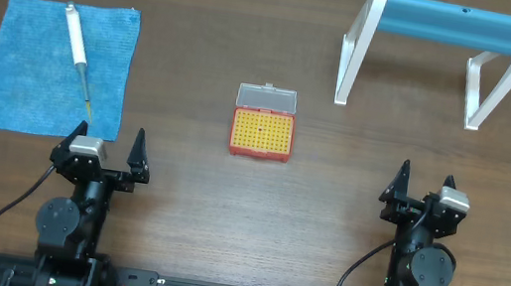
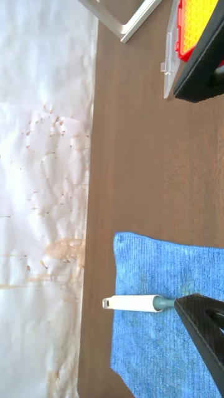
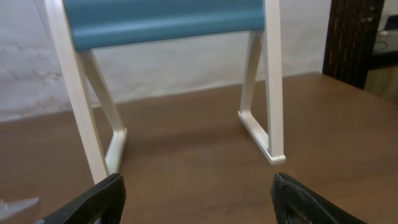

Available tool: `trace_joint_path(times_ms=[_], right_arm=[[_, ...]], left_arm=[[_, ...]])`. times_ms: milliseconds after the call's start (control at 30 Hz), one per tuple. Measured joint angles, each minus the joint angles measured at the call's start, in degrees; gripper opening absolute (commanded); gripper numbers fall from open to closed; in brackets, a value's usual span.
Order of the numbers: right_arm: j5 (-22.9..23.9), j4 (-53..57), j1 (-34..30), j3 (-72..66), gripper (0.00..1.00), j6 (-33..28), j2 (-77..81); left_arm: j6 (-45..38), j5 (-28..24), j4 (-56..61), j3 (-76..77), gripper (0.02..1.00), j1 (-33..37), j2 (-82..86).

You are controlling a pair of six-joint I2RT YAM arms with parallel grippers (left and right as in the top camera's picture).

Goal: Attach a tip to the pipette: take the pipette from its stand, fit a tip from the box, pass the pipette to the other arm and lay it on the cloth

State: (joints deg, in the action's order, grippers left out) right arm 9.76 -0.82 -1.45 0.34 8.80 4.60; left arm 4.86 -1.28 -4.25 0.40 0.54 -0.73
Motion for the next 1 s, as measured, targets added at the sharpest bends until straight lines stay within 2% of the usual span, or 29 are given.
trace_joint_path(times_ms=[67, 233, 500, 1000], right_arm=[[0.17, 3.48, 0.00, 0.00, 0.768, -0.07, -2.67], [-1.01, 3.76, 0.00, 0.00, 0.766, -2.91, -3.93], [-6.95, 4.46, 0.00, 0.02, 0.768, -9.99, -3.93], [-8.41, 4.50, 0.00, 0.02, 0.766, -10.67, -3.93]], left_arm=[[0.00, 0.00, 0.00, 0.00, 1.000, 0.00, 0.00], [0.00, 0.00, 0.00, 0.00, 1.000, 0.00, 0.00], [-0.02, 0.00, 0.00, 0.00, 1.000, 0.00, 0.00], [0.00, 0.00, 0.00, 0.00, 1.000, 0.00, 0.00]])
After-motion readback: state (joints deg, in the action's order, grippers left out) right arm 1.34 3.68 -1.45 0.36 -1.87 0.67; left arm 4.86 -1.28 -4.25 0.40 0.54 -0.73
